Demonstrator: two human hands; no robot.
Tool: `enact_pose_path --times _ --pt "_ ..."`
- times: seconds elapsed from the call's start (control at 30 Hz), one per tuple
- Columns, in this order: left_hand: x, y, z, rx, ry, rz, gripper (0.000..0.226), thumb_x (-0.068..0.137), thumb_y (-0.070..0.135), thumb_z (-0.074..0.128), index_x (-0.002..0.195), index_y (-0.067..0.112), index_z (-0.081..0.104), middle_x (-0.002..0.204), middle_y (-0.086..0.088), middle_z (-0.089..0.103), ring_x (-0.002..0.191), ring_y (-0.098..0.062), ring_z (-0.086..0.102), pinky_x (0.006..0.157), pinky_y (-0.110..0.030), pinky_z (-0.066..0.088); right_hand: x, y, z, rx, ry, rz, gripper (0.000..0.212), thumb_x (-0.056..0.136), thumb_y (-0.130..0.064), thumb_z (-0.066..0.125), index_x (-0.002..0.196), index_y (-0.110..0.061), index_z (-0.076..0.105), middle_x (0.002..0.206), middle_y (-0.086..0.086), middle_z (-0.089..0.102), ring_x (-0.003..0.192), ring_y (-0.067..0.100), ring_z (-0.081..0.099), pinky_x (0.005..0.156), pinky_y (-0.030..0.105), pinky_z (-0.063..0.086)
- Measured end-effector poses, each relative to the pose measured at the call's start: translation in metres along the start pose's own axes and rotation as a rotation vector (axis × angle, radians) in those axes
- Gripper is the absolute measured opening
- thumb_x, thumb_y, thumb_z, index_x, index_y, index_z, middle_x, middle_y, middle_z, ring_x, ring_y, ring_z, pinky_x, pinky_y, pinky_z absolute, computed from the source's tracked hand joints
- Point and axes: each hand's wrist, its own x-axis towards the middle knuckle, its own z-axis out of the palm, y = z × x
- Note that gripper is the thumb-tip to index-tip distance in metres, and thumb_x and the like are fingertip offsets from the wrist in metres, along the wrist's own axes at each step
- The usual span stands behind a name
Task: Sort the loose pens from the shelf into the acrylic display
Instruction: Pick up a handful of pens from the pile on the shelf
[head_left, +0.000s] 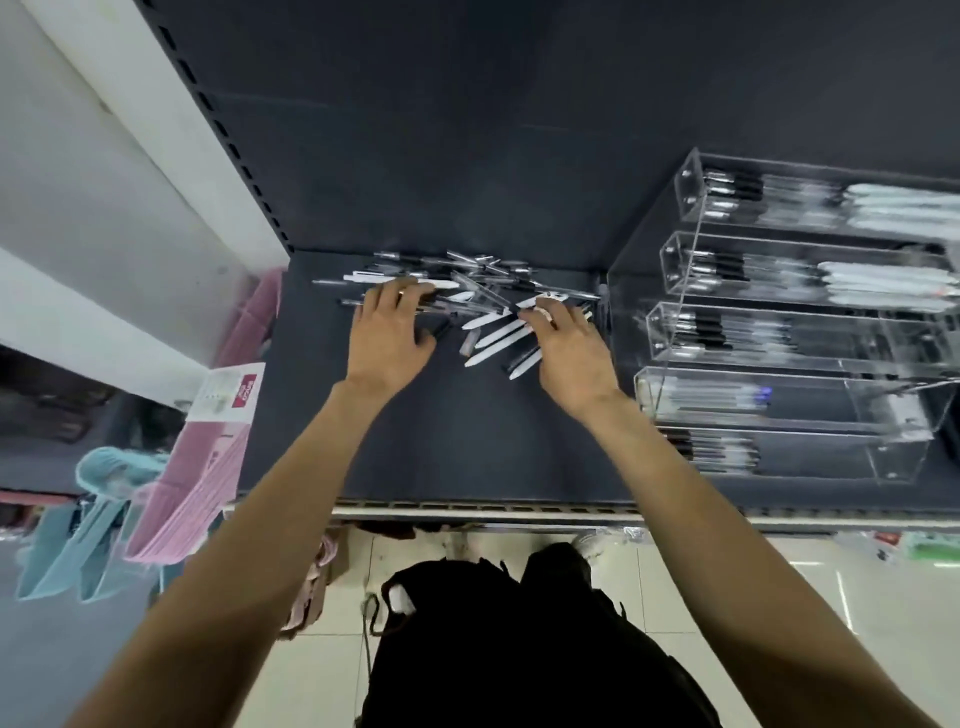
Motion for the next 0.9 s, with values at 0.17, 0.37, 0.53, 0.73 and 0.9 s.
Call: enact_pose_path --times 0.17,0.37,0.53,0.73,0.9 --pt "0.001 -0.003 -0.005 0.025 0.013 0.011 0.031 0.084 0.014 0.062 0.114 0.012 0.062 0.118 -0.01 0.055 0.112 -0.031 0.048 0.1 -0.043 0.039 0.022 0.002 0.005 -0.232 -0.198 0.008 0.064 0.079 0.003 0.058 0.136 -0.017 0.035 0.133 0.007 0.042 0.126 0.026 0.038 0.102 0.036 0.038" --pt "-0.018 0.01 0.008 0.0 -0.12 0.002 0.042 0.088 0.041 0.063 0.118 0.014 0.055 0.121 -0.006 0.051 0.114 -0.024 0.047 0.092 -0.035 0.043 0.024 0.009 -0.002 -0.358 -0.192 -0.057 0.052 0.08 0.004 0.054 0.126 -0.01 0.036 0.119 0.005 0.057 0.112 0.023 0.052 0.081 0.032 0.048" --pt "-0.025 0.042 0.02 0.019 -0.16 0.153 0.045 0.087 0.051 0.058 0.118 0.017 0.055 0.118 -0.002 0.055 0.115 -0.02 0.048 0.093 -0.032 0.042 0.025 0.013 -0.002 -0.392 -0.22 -0.138 0.046 0.082 0.001 0.056 0.123 -0.009 0.037 0.11 0.007 0.06 0.098 0.026 0.061 0.069 0.035 0.049" --pt "-0.02 0.08 0.039 0.118 -0.281 0.139 0.051 0.089 0.044 0.059 0.126 0.01 0.05 0.122 -0.009 0.056 0.121 -0.026 0.048 0.089 -0.035 0.046 0.023 0.017 0.0 -0.263 -0.24 -0.16 0.047 0.086 -0.005 0.059 0.13 -0.009 0.041 0.12 0.01 0.056 0.1 0.03 0.062 0.081 0.04 0.052" --pt "-0.008 0.095 0.034 0.242 -0.353 0.092 0.046 0.093 0.032 0.059 0.127 0.003 0.048 0.123 -0.014 0.058 0.118 -0.029 0.052 0.095 -0.032 0.04 0.017 0.021 -0.006 -0.114 -0.146 0.016 0.036 0.085 0.0 0.049 0.119 -0.012 0.056 0.106 0.014 0.065 0.095 0.036 0.063 0.078 0.038 0.05"
